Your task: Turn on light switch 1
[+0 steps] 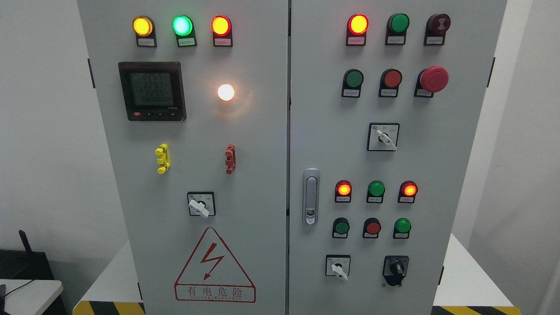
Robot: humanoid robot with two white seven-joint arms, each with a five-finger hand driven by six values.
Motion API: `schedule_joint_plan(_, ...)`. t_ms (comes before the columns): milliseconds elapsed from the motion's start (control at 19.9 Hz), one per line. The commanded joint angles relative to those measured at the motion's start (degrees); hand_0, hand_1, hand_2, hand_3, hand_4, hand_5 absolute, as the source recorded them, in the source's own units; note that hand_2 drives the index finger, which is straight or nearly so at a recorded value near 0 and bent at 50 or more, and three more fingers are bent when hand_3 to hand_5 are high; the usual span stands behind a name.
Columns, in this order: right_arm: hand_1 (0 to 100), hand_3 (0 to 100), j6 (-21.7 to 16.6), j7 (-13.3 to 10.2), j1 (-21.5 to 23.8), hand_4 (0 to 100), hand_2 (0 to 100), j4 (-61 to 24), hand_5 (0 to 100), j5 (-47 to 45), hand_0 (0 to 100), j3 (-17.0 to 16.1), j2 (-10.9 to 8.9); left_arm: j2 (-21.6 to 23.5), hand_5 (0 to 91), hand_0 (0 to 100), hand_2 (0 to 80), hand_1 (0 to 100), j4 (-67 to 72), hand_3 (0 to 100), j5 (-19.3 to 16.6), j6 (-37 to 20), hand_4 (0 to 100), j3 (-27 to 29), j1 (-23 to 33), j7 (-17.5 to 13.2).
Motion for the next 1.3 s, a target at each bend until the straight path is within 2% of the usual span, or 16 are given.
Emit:
schedule_joint_plan(0,39,0,0.0,0.0,0.0,0,0,0.0,0,0.3,12,1.3,0.06,2.1,0.0,38,0.0,1,36.4,0,-0.6,1.0,0,-8.2,0.0,-0.4)
schedule_joint_plan(100,39,0,0.0,0.0,0.0,0,0,0.0,0,0.3,12,1.3,-0.02,2.1,0.0,39,0.0,1,40.5,0,-0.6,1.6,0,-13.5,-1.6,-0.4)
schedule_joint_plan(301,39,0,0.0,0.0,0.0,0,0,0.0,0,0.3,12,1.3,0.06,2.1,0.0,41,0.0,0,44.4,0,-0.7,9.3,0,-24.6,-4.9,-1.2)
schedule_joint_plan(501,39,0,0.0,0.0,0.0,0,0,0.0,0,0.3,12,1.3,0.06,1.7,0.0,41,0.0,0,44.4,0,-1.5,14.4,0,-35.5,-6.8,0.1)
schedule_joint_plan(652,39,0,0.0,0.0,0.0,0,0,0.0,0,0.3,12,1.3,-0.02,1.1,0.0,38,0.0,0,44.4,0,-1.8,16.4,0,-36.7,-8.1,2.2)
schedule_joint_plan(1253,39,0,0.0,0.0,0.0,0,0,0.0,0,0.3,12,1.3,-0.02,1.4,0.0,33,0.0,0,44.4,0,-2.5,17.9,0,-37.0,-9.3,2.9)
